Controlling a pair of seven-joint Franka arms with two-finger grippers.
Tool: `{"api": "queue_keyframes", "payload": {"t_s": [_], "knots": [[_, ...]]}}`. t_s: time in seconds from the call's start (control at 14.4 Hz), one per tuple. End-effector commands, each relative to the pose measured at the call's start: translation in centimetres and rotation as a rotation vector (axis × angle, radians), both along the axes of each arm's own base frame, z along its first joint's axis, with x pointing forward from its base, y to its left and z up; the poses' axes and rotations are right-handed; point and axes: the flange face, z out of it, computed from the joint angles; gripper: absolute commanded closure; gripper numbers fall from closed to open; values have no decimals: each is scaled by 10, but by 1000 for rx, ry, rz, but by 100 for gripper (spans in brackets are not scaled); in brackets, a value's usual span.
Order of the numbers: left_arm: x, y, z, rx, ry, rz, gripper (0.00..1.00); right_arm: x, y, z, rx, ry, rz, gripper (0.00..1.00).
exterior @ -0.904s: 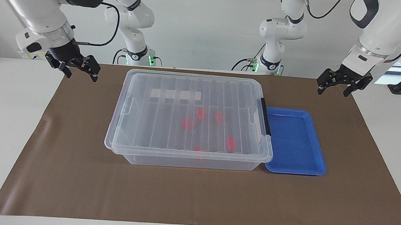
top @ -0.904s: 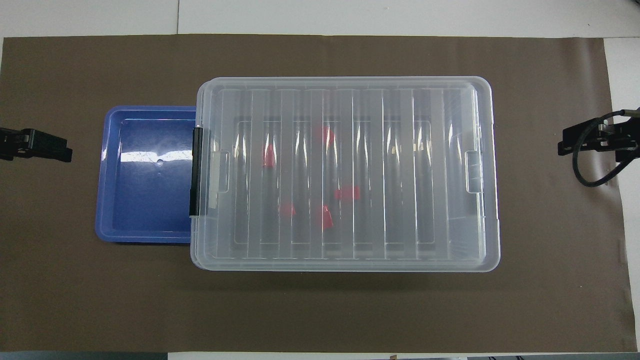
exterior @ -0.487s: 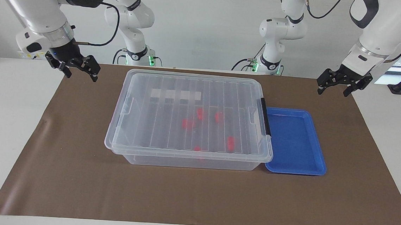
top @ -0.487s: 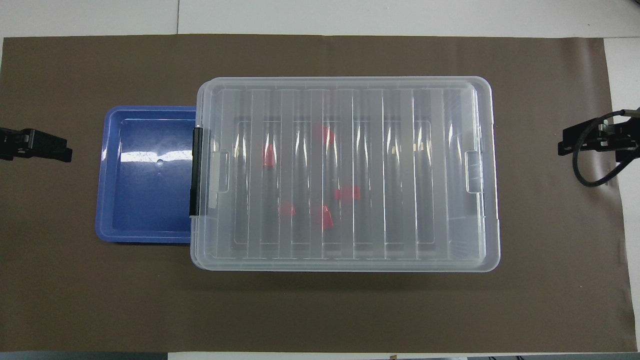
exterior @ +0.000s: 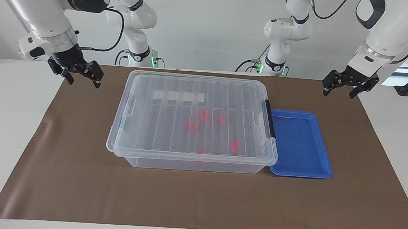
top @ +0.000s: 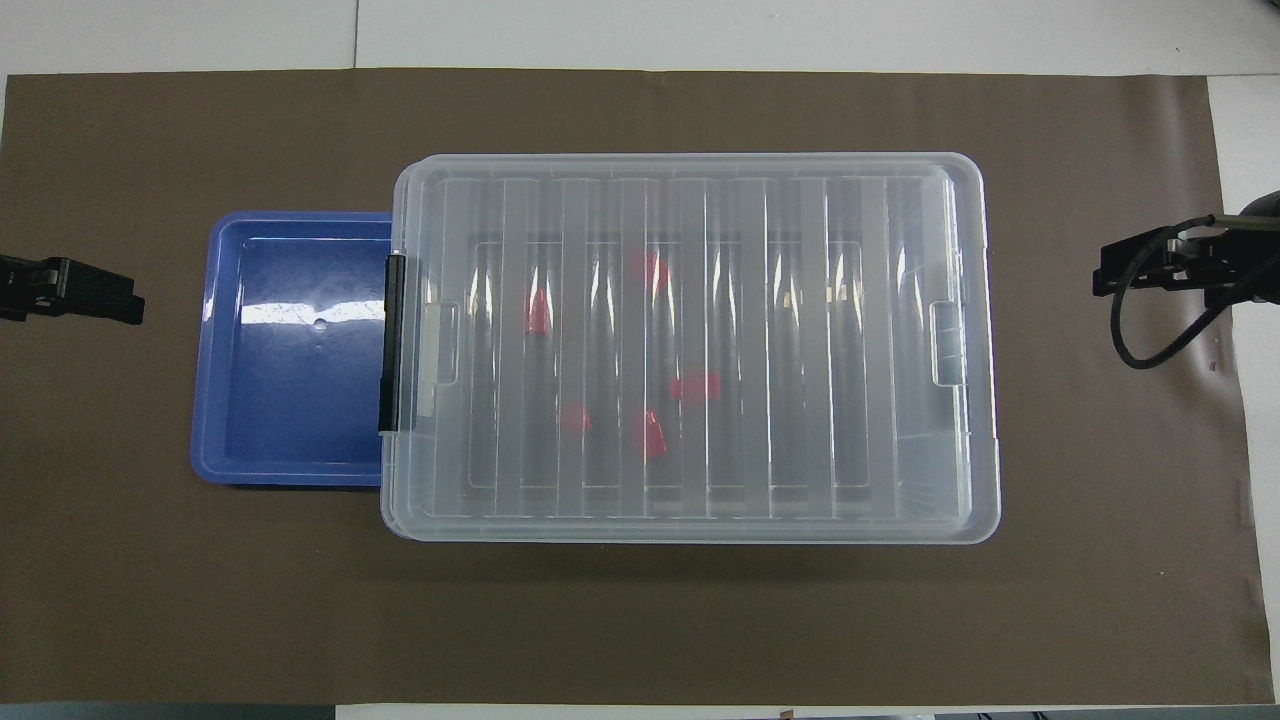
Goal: Place red block in blue tray from box
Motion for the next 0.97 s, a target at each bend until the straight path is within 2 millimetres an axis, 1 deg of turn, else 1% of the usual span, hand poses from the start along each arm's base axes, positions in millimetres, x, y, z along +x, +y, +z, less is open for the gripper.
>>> {"api": "queue_keyframes", "payload": {"t_s": [0.0,0.07,0.28,0.42,0.63,0.76,0.9], "knots": [[-7,3,1,-13,2,-2,0,-1,30,-15,11,-31,-24,0],[-7,3,1,-13,2,-2,0,-1,45,-27,12,-40,-9,0],[-7,3,1,-13,2,-2,0,-1,50,-72,12,-43,-8,0],[-7,3,1,-13,2,-2,0,-1,51,-92,11,-31,-8,0],[-7,3,1,-13,2,-2,0,0,51,-101,11,-31,-10,0],[-7,3,1,-13,2,-2,0,-2,65,-111,12,-32,8,0],[-7,3,1,-13,2,-2,0,-5,61,-124,11,-26,6,0]]}}
